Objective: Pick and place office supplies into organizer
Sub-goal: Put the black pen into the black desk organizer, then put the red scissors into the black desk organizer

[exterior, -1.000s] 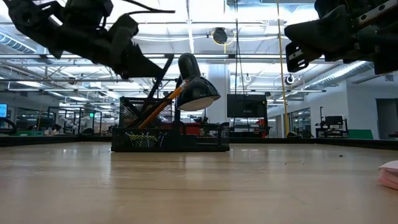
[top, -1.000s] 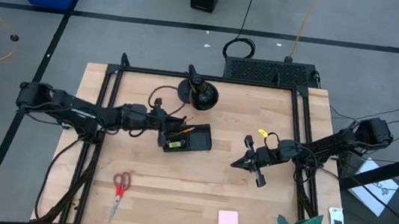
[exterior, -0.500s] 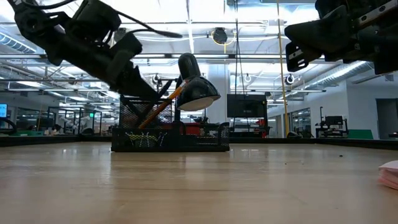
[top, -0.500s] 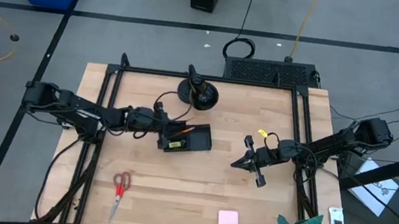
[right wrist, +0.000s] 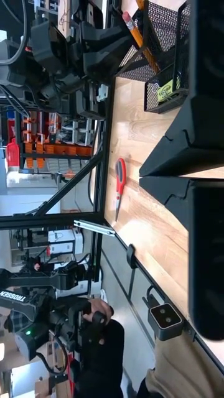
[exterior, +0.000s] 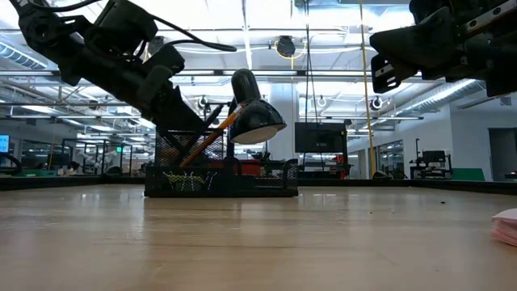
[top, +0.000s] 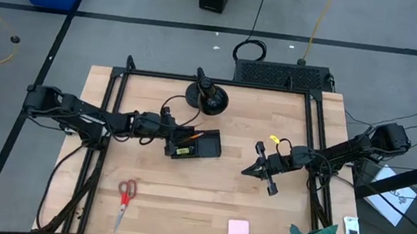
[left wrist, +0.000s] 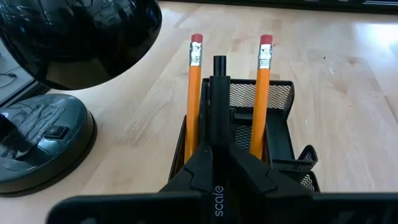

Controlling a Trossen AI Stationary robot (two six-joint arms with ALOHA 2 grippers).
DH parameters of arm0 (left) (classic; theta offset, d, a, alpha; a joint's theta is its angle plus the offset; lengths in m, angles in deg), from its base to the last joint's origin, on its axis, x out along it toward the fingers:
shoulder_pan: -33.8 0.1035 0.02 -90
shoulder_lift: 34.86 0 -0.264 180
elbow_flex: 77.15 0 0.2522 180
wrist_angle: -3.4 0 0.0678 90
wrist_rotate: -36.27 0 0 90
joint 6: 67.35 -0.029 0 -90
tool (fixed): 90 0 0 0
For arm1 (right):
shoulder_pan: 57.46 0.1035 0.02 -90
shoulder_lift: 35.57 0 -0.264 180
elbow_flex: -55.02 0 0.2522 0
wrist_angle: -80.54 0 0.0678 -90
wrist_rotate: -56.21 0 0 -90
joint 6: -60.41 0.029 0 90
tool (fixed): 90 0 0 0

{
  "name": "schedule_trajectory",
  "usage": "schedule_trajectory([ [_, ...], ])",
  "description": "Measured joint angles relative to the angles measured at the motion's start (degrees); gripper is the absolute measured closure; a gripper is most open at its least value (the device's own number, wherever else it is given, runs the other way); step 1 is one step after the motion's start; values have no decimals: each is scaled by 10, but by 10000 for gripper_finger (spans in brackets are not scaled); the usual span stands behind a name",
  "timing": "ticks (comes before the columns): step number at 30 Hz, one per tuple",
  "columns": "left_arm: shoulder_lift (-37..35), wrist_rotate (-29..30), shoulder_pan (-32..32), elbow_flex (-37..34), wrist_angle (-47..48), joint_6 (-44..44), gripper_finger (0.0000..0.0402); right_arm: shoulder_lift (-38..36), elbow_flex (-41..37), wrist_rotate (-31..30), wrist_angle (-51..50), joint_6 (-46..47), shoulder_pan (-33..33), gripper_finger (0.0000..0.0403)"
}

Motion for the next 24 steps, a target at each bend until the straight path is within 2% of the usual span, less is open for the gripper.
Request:
schedule_trajectory([
  [10, 0, 0, 0, 0, -11, 9, 267, 0, 0, 0, 0, 0, 0, 399],
  [14, -1, 1, -4, 5, -34, -5, 251, 0, 0, 0, 0, 0, 0, 399],
  [17, -24, 1, -14, 41, -5, -6, 249, 0, 0, 0, 0, 0, 0, 399],
  [19, -43, 9, -25, 95, 64, -6, 250, 0, 0, 0, -1, 0, 0, 399],
  [21, -58, 38, -48, 161, 201, 0, 256, 0, 0, 0, -2, 0, 0, 399],
  [24, -52, 123, -114, 274, 429, 38, 273, 0, 0, 0, -7, 0, 0, 399],
])
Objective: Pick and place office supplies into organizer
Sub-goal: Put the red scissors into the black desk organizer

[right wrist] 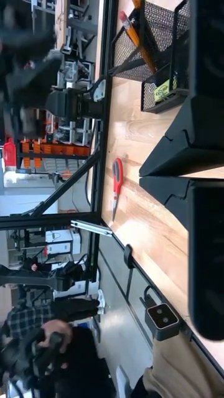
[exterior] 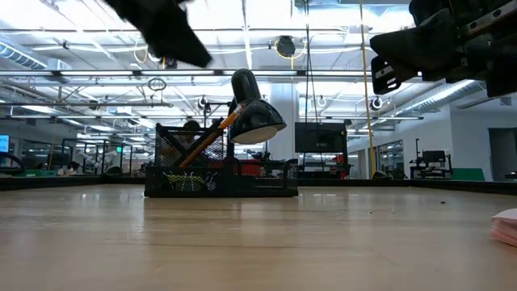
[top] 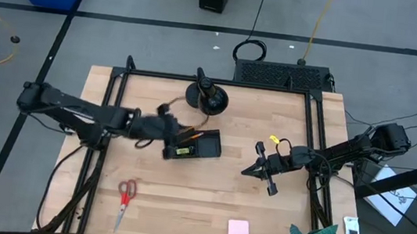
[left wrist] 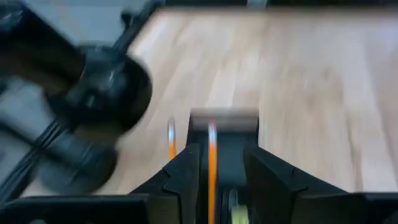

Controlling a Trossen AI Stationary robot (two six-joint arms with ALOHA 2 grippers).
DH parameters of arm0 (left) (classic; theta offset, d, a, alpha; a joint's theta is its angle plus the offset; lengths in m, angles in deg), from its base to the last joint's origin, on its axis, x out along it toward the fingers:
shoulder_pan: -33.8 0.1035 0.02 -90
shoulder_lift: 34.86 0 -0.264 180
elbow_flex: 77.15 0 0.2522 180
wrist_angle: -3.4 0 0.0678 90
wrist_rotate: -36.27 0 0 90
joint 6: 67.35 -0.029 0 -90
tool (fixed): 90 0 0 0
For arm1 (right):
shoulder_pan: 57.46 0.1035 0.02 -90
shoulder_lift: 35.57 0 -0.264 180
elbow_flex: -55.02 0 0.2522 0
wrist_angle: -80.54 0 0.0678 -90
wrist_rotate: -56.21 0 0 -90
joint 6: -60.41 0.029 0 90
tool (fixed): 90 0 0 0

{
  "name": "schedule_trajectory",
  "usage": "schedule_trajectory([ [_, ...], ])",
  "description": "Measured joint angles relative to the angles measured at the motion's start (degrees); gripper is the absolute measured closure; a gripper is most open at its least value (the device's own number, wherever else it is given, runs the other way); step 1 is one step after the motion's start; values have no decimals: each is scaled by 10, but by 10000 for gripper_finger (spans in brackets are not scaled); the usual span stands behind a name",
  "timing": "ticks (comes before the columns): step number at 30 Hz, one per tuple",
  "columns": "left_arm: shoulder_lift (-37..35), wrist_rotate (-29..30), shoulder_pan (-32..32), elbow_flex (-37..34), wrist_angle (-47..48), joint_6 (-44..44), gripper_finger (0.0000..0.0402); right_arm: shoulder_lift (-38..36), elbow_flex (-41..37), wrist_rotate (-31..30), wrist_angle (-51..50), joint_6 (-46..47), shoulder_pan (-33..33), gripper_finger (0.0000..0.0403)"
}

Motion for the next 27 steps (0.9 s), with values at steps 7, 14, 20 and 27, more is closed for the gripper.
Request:
schedule_trajectory([
  [7, 73, 111, -182, 145, 388, 350, 295, 0, 0, 0, -10, -14, 0, 399],
  [14, 150, 1, -321, 148, 521, 814, 296, 0, 0, 2, 1, 4, 0, 399],
  [20, 222, -90, -385, 148, 524, 1017, 296, 0, 0, 4, 33, 30, 0, 399],
  [27, 281, -152, -394, 148, 521, 1114, 280, 0, 0, 5, 28, 52, 0, 399],
])
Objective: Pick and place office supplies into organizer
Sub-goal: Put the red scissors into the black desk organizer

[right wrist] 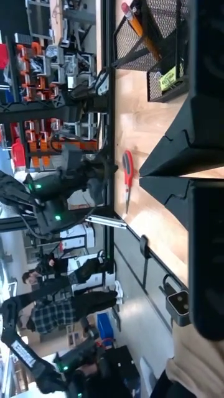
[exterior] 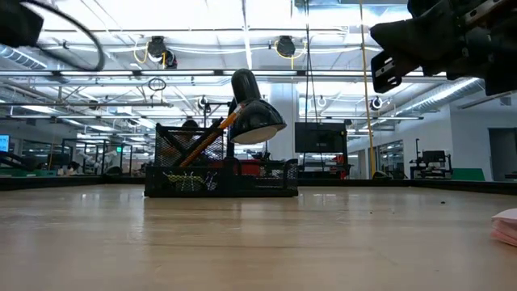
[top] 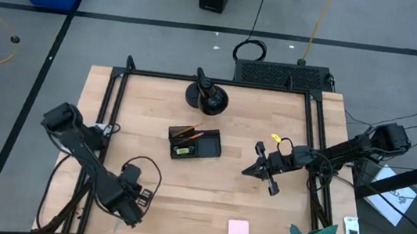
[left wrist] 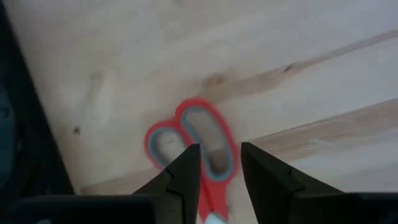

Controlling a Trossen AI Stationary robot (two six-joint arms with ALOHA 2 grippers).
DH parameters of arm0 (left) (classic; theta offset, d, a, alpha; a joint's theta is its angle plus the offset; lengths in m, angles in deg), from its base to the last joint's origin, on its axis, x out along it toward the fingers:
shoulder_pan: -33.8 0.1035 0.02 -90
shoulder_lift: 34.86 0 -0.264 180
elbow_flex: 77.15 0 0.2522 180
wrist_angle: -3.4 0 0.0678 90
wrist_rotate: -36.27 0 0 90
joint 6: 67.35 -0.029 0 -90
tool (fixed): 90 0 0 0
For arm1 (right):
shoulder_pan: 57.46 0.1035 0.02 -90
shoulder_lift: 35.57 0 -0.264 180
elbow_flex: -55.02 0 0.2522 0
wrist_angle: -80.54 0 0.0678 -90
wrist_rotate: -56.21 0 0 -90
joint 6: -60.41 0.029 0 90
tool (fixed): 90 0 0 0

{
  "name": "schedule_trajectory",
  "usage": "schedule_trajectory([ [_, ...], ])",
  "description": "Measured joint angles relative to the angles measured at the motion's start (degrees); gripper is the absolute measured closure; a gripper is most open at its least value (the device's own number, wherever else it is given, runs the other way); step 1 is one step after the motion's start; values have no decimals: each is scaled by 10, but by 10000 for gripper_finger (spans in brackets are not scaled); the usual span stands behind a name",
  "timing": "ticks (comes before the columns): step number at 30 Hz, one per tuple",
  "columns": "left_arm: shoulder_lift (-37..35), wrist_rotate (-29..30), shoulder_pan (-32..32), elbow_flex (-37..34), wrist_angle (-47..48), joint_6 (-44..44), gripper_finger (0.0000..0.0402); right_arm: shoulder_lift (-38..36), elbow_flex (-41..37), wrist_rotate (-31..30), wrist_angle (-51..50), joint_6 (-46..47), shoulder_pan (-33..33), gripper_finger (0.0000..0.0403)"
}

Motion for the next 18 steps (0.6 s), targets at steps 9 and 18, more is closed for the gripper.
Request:
schedule_trajectory([
  [9, 49, -31, 0, 0, -1, 10, 198, 0, 0, 0, -11, -5, 0, 399],
  [18, 54, -34, 0, 0, -22, 12, 186, 0, 0, 0, -12, -11, 0, 399],
])
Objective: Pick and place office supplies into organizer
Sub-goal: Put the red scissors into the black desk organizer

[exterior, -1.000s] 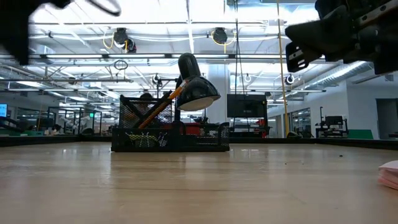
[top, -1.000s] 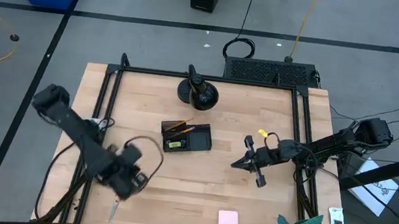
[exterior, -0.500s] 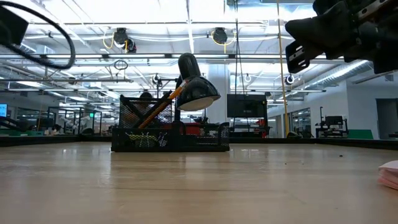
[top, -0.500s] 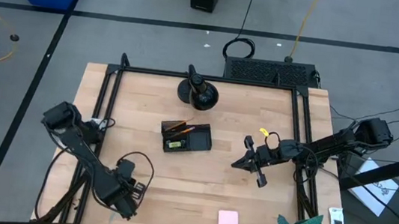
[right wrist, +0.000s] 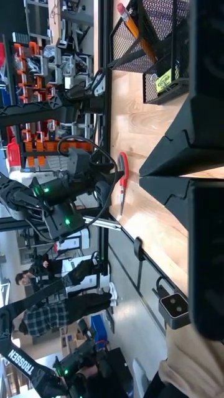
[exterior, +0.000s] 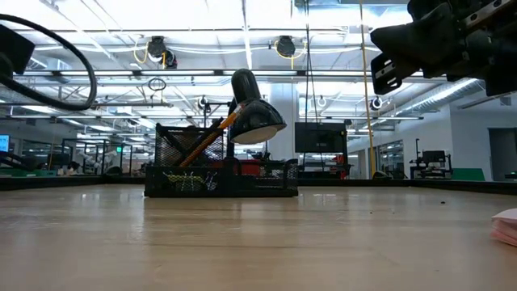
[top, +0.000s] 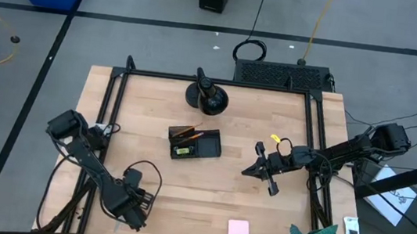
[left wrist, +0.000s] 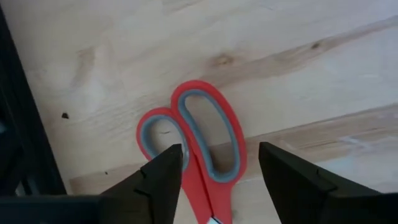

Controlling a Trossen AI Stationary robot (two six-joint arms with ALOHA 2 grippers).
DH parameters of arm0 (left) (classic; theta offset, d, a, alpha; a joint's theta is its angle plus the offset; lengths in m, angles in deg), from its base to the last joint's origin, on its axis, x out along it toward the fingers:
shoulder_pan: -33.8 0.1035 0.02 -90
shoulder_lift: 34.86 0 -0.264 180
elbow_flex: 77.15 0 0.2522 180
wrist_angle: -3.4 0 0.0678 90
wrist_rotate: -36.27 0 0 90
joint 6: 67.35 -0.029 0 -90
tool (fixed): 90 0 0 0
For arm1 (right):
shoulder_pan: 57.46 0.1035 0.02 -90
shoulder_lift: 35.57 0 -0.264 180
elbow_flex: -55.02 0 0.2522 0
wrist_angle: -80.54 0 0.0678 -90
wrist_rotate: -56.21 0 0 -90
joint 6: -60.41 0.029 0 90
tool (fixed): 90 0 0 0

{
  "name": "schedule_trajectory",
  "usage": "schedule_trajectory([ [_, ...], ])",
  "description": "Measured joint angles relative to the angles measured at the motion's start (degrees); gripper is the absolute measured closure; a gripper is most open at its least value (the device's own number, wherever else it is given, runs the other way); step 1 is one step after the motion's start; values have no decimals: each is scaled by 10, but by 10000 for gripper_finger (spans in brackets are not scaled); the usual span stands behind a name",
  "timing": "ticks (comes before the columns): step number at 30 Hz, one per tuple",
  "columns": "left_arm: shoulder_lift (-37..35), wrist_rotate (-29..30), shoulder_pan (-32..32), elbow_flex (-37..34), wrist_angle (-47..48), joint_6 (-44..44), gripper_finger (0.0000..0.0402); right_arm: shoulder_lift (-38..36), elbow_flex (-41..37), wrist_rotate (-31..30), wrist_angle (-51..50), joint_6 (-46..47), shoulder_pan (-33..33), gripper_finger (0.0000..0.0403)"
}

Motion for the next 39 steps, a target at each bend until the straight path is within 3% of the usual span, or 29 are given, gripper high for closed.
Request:
schedule_trajectory([
  [16, -7, 16, -44, -99, -106, 88, 267, 0, 0, -1, -4, 0, 0, 399],
  [26, -3, 78, -45, -70, -102, 50, 244, 0, 0, -1, -6, 0, 0, 399],
  [39, -2, 85, -44, -45, -85, -25, 227, 0, 0, -2, -4, 0, 0, 399],
])
